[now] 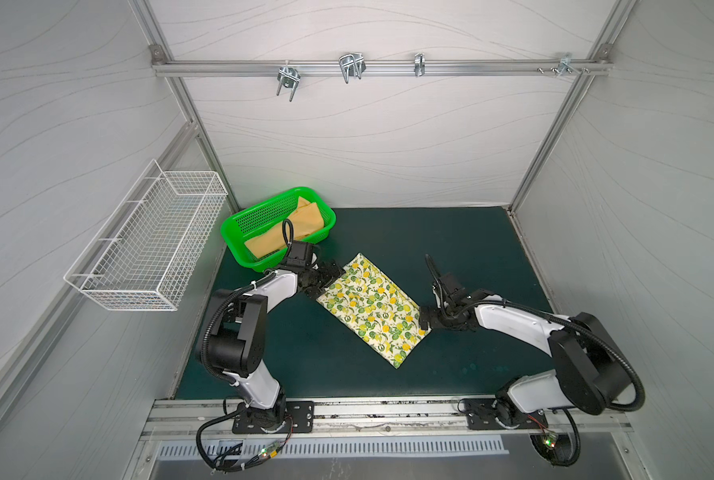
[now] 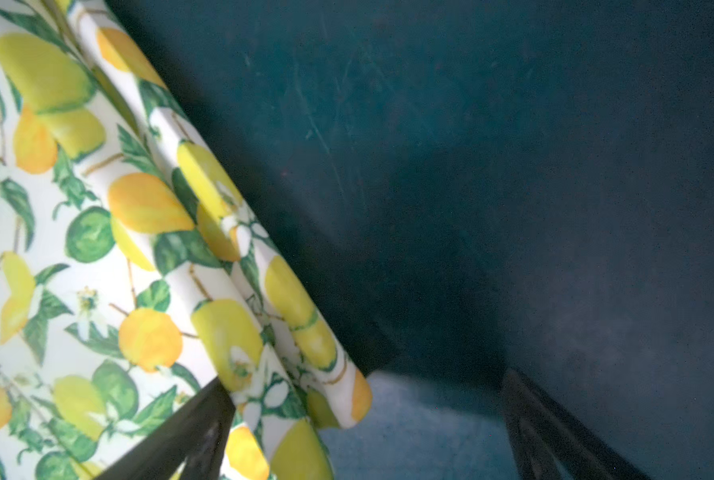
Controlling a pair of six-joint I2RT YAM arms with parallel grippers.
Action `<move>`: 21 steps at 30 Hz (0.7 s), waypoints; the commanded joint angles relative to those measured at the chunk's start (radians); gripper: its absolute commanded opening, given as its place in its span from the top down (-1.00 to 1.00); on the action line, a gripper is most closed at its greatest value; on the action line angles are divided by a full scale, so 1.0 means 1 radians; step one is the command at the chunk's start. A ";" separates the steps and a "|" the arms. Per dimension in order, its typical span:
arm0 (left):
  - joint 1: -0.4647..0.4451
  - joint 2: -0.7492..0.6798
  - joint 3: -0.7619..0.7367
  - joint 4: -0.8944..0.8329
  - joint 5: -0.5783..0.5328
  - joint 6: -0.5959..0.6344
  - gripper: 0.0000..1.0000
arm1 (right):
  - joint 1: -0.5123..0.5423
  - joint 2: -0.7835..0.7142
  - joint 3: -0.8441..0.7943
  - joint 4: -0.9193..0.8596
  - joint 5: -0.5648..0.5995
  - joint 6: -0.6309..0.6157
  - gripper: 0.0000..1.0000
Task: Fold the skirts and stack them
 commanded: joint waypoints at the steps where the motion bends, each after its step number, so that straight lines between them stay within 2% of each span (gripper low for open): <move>1: 0.015 0.003 -0.016 0.071 0.010 -0.006 -0.99 | -0.008 0.039 0.034 -0.019 0.034 -0.022 -0.99; 7: 0.018 0.015 -0.079 0.139 -0.003 -0.034 -0.98 | -0.023 0.119 0.079 -0.034 0.037 -0.026 -0.99; 15: -0.003 -0.089 -0.321 0.386 -0.033 -0.193 -0.99 | -0.074 0.249 0.226 -0.069 0.032 -0.084 -0.99; 21: -0.081 -0.205 -0.436 0.446 -0.109 -0.271 -0.98 | -0.111 0.390 0.392 -0.099 -0.008 -0.118 -0.98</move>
